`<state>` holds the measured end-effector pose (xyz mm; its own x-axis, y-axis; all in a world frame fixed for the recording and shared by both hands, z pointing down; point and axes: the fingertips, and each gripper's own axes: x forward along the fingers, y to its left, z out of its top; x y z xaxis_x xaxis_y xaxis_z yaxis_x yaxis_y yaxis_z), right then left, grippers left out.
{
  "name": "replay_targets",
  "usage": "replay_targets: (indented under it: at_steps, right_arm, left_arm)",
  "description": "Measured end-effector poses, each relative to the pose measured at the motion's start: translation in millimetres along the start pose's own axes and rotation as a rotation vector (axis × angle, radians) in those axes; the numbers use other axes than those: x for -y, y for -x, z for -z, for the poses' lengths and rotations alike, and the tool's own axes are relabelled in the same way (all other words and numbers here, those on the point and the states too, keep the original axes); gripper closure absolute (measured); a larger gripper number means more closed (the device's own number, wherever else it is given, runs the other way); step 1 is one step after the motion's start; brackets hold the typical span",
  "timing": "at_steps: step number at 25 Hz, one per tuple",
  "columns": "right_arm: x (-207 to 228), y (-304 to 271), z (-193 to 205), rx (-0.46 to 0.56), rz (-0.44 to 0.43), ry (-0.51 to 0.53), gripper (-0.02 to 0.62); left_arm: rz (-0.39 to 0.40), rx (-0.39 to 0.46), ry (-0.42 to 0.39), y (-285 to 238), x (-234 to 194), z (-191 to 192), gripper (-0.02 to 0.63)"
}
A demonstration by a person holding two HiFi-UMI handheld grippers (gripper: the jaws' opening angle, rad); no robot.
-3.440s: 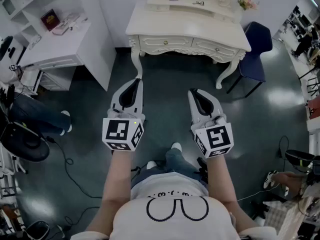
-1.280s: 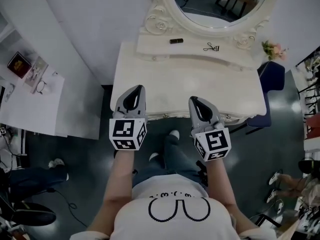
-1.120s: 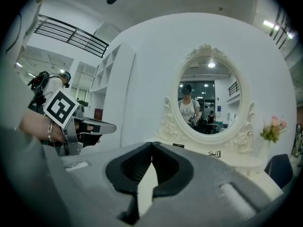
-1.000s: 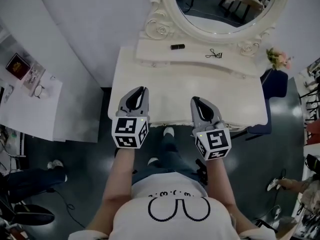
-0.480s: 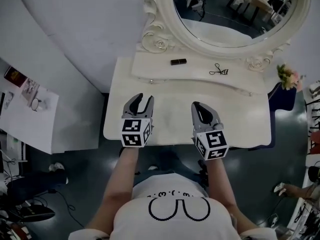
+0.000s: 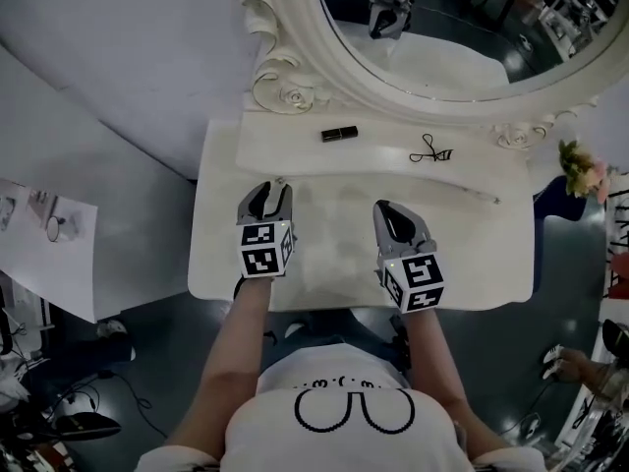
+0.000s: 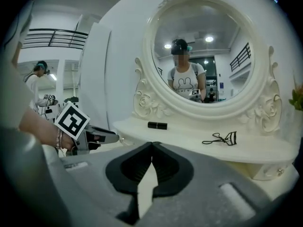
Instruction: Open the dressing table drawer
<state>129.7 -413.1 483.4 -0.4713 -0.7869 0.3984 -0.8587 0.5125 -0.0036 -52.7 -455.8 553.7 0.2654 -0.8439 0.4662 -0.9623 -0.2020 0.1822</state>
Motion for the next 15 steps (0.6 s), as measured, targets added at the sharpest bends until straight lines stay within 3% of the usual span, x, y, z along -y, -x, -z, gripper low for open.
replay_targets:
  at_steps: [7, 9, 15]
  right_arm:
    - [24, -13, 8, -0.021, 0.004, -0.024, 0.595]
    - [27, -14, 9, -0.022, 0.006, -0.031, 0.595]
    - [25, -13, 12, -0.024, 0.005, -0.037, 0.595]
  left_arm:
    - [-0.035, -0.055, 0.027, -30, -4, 13, 0.459]
    - [-0.051, -0.064, 0.025, -32, -6, 14, 0.509]
    - [-0.057, -0.078, 0.018, -32, -6, 14, 0.511]
